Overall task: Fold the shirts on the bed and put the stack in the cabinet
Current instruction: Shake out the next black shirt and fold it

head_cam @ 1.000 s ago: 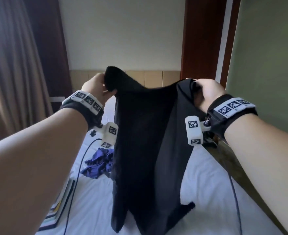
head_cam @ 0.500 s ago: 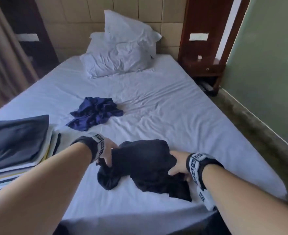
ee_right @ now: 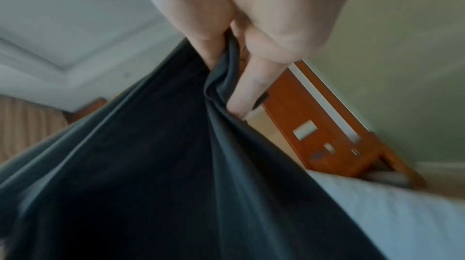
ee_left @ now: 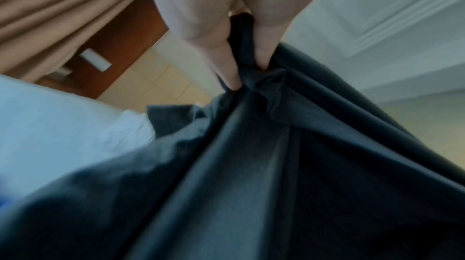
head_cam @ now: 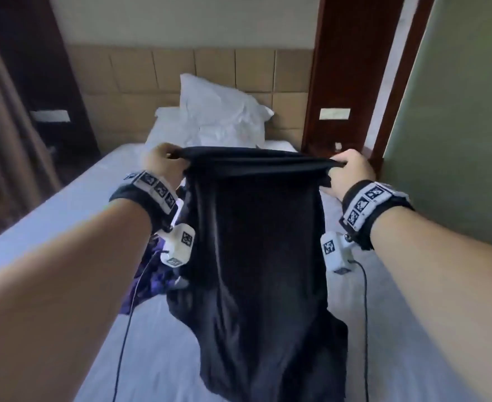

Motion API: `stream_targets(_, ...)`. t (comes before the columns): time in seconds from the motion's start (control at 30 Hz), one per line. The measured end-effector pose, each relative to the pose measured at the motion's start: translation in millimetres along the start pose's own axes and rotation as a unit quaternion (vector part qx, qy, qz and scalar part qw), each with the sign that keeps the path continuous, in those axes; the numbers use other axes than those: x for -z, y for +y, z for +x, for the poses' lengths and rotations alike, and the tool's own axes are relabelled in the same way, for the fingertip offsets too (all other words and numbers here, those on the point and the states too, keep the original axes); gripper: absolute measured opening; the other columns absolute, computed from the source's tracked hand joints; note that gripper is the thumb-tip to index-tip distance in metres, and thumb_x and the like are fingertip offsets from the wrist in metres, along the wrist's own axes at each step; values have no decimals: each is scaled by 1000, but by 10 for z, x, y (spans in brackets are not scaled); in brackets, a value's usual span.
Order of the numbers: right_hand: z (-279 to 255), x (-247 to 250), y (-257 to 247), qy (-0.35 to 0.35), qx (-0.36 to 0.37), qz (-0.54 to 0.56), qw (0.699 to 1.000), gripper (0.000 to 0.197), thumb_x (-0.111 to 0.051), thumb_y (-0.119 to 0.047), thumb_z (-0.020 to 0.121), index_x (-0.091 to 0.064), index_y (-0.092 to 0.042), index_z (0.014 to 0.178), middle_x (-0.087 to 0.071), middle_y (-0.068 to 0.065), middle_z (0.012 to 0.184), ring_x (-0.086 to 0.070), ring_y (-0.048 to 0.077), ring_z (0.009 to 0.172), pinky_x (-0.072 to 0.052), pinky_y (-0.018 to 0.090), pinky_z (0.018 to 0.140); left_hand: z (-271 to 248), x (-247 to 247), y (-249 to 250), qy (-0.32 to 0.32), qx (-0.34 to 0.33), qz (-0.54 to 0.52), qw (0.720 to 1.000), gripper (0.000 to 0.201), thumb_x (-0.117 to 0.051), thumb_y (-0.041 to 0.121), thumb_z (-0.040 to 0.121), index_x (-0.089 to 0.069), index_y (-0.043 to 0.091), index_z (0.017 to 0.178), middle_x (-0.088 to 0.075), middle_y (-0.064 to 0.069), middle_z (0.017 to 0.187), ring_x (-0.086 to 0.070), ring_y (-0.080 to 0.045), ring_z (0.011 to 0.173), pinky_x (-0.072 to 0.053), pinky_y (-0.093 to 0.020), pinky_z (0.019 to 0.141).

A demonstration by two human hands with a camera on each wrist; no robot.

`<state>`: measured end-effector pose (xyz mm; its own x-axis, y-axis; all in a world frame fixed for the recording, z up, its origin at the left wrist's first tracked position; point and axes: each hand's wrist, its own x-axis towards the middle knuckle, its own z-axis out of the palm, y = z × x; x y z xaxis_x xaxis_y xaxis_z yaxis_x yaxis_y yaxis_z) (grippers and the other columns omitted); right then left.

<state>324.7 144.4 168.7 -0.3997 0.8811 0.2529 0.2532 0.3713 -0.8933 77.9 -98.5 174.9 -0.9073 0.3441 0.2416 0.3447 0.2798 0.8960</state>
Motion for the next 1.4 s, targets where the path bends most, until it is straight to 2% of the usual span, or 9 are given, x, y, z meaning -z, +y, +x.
stream_targets(0.13, 201, 456, -901, 127, 139, -21, 982, 32, -49, -6, 83, -64, -27, 102, -64, -6, 96, -59, 20, 85, -48, 30, 75, 108, 322, 1008, 103, -138, -25, 985, 18, -69, 26, 78, -68, 32, 96, -69, 14, 86, -65, -9, 79, -51, -24, 73)
stream_targets(0.37, -329, 784, -622, 122, 205, -76, 968, 39, -47, -4, 79, -65, -30, 101, -67, -6, 100, -60, 22, 92, -48, 31, 80, -593, 362, 661, 91, -183, -1, 979, 20, -73, 16, 82, -72, 26, 100, -68, 6, 89, -62, -11, 82, -45, -20, 70)
stream_targets(0.57, -1331, 745, 586, -37, 149, -194, 969, 42, -52, -2, 80, -70, -34, 100, -57, -1, 99, -57, 27, 89, -43, 30, 77, -1596, 66, -854, -76, 5, 50, 996, 23, -69, 5, 81, -71, 28, 86, -73, -7, 75, -73, -21, 69, -60, -33, 61)
stream_targets(0.7, -2169, 623, 1540, -302, 32, -343, 889, 40, -63, -12, 88, -69, -34, 120, -66, -5, 114, -64, 22, 108, -45, 23, 81, -2291, -112, -1746, -126, 145, 105, 976, 52, -69, -4, 74, -66, 23, 118, -65, -9, 93, -66, -28, 87, -57, -35, 79)
stream_targets(0.8, -2586, 557, 2044, -396, -47, -374, 838, 50, -75, -24, 82, -65, -31, 130, -67, -11, 101, -65, 11, 88, -48, 20, 80, -2612, -107, -2137, -124, 266, 118, 949, 70, -76, -2, 79, -50, 7, 144, -63, -19, 117, -64, -35, 104, -55, -38, 87)
stream_targets(0.93, -2736, 602, 2293, -287, -117, -347, 885, 21, -70, -39, 83, -68, -30, 102, -69, -5, 98, -68, 19, 83, -58, 31, 78, -2784, 51, -2319, -139, 337, 187, 912, 43, -80, 20, 83, -67, -2, 117, -68, -16, 104, -65, -31, 89, -48, -34, 74)
stream_targets(1.17, -2897, 590, 2538, -150, -292, -297, 897, 60, -64, -51, 83, -58, -5, 120, -64, 15, 98, -64, 35, 86, -56, 42, 84, -2963, 180, -2472, -189, 355, 161, 901, 54, -69, 28, 96, -56, -4, 137, -57, -23, 141, -54, -38, 132, -44, -41, 111)
stream_targets(1.27, -2946, 579, 2462, -155, -325, -261, 896, 48, -70, -30, 92, -57, 1, 125, -65, 17, 108, -61, 33, 92, -45, 33, 77, -3025, 203, -2509, -181, 391, 67, 900, 52, -85, 20, 80, -64, -5, 121, -72, -26, 108, -73, -43, 95, -59, -55, 88)
stream_targets(1.4, -2938, 661, 2279, -90, -341, -132, 927, 36, -67, -21, 89, -60, 1, 117, -66, 19, 105, -62, 34, 86, -53, 37, 77, -3085, 300, -2297, -162, 394, -16, 904, 31, -82, 15, 86, -65, -3, 104, -70, -19, 77, -67, -29, 63, -53, -33, 53)
